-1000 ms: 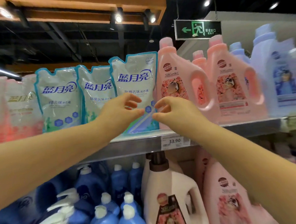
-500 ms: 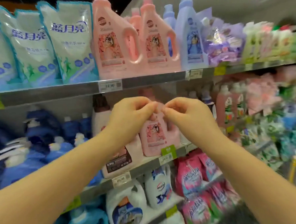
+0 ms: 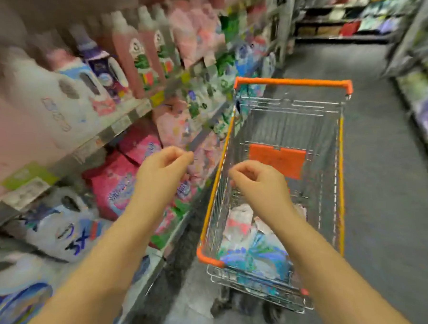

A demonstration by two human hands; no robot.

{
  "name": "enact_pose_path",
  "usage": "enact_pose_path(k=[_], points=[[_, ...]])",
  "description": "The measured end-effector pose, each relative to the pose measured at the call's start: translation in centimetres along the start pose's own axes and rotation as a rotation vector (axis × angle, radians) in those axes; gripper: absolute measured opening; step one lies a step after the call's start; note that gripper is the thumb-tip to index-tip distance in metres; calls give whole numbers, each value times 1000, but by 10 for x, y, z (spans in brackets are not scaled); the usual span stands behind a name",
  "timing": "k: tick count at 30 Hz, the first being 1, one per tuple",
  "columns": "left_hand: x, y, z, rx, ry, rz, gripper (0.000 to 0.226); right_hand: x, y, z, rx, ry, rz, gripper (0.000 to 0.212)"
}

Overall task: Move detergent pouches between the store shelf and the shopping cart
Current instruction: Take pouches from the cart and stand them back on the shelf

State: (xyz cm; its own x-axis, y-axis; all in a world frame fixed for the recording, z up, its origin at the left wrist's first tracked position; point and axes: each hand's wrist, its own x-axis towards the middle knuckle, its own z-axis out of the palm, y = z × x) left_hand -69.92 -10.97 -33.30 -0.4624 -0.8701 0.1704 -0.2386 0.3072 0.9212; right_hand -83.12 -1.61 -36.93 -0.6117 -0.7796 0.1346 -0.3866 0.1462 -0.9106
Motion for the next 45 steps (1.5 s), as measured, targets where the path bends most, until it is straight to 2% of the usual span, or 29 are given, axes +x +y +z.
enact_pose_path(k=[4,8,11,13,15,17,19,21,22,24,26,32,34,38,40,41,42,44,45], points=[[29,-41,80,-100,-71,-162,25,24,73,-28,-24,30,178,23],[47,-84,142,-80,-169,-276,15,41,128,-34,-23,12,314,15],[68,-121,184,-26,-207,-357,18,61,170,-31,-6,16,420,19],[84,-154,213,2,-211,-399,9,77,203,-24,11,27,504,21],[100,-191,240,91,-231,-461,13,92,240,-13,38,33,606,15],[113,-230,263,217,-241,-547,26,110,278,2,79,29,714,15],[118,-267,281,321,-255,-616,37,119,319,22,86,-11,819,12],[119,-301,294,394,-264,-658,36,126,358,45,68,-62,915,26],[120,-317,301,431,-268,-685,35,129,375,55,56,-90,938,26],[121,-341,311,497,-272,-735,35,134,408,78,49,-189,978,13],[122,-362,318,559,-295,-775,41,139,431,102,79,-269,1038,21],[130,-412,329,632,-332,-922,48,159,467,147,305,-156,1105,22],[133,-417,330,623,-316,-920,50,168,473,157,489,-83,1138,5],[142,-417,335,415,-320,-970,49,175,476,162,695,-29,1183,34],[152,-408,339,309,-337,-1038,43,178,470,152,816,-89,1193,31],[155,-402,339,267,-354,-1065,36,179,467,146,837,-134,1207,23],[157,-395,338,225,-368,-1085,26,179,461,139,843,-151,1228,15],[158,-380,334,124,-379,-1113,7,173,447,125,848,-147,1269,14],[155,-373,330,71,-373,-1096,14,169,437,120,850,-150,1265,13]])
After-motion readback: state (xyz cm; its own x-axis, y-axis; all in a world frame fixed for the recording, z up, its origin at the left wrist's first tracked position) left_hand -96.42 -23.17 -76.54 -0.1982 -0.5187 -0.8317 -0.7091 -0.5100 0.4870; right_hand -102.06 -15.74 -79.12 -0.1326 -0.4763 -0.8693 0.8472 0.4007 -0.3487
